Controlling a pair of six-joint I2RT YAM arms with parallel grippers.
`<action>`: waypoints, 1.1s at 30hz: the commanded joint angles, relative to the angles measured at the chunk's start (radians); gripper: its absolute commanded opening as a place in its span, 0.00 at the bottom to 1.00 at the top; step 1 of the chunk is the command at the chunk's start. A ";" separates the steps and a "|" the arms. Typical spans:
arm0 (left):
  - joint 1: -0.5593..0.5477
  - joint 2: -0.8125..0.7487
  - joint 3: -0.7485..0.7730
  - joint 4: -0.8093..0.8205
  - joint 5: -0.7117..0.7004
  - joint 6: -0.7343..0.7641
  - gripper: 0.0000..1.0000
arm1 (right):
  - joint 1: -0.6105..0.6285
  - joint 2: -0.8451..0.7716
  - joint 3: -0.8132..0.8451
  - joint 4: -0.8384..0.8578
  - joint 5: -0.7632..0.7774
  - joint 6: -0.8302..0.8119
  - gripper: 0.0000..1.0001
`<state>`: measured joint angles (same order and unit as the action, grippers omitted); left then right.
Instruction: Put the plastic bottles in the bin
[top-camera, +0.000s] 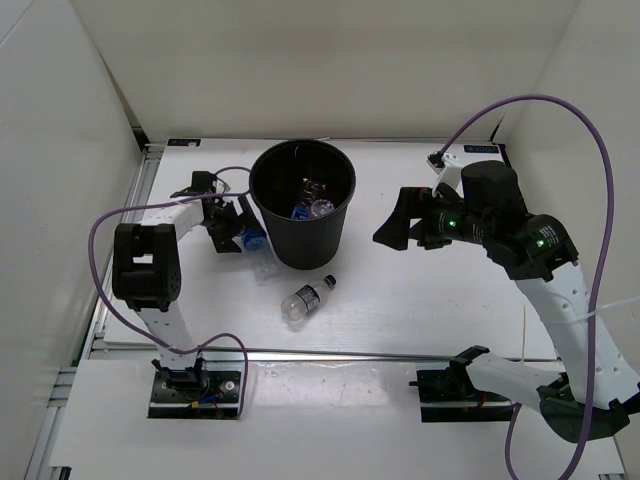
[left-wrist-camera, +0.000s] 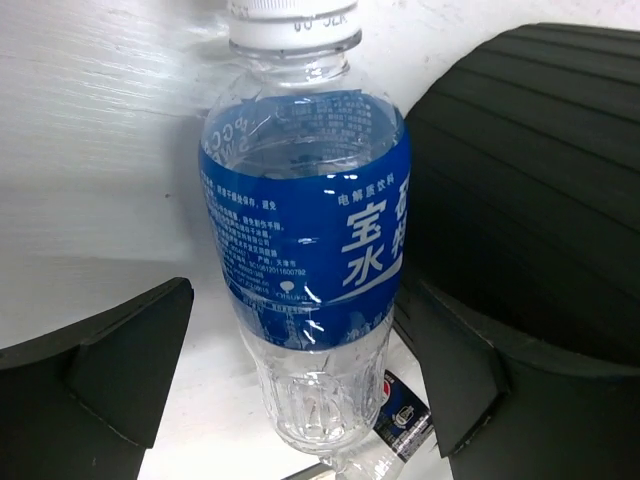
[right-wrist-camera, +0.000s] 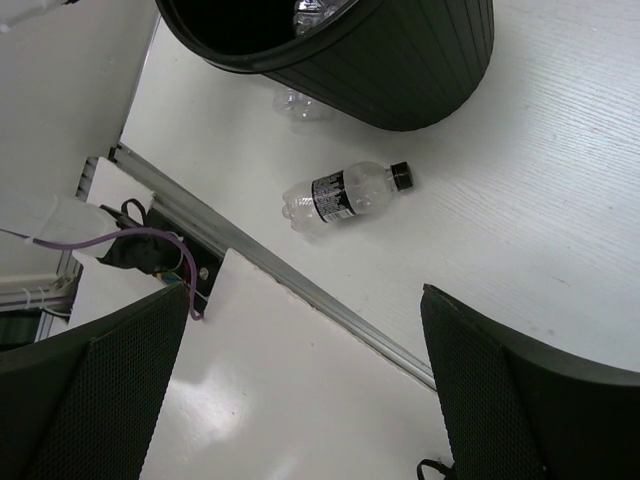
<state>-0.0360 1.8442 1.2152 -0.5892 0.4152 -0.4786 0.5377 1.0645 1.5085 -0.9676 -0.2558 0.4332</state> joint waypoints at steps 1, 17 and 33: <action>-0.008 0.006 0.007 0.029 0.033 0.017 1.00 | -0.004 0.005 0.019 0.012 0.012 -0.025 1.00; 0.039 -0.038 -0.135 0.038 -0.010 0.035 0.52 | -0.013 0.041 0.029 0.012 0.021 -0.034 1.00; 0.079 -0.384 0.355 0.029 -0.001 -0.267 0.41 | -0.013 0.060 0.048 0.012 0.012 -0.025 1.00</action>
<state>0.0822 1.4624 1.4120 -0.5838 0.3943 -0.6750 0.5293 1.1267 1.5101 -0.9703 -0.2382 0.4149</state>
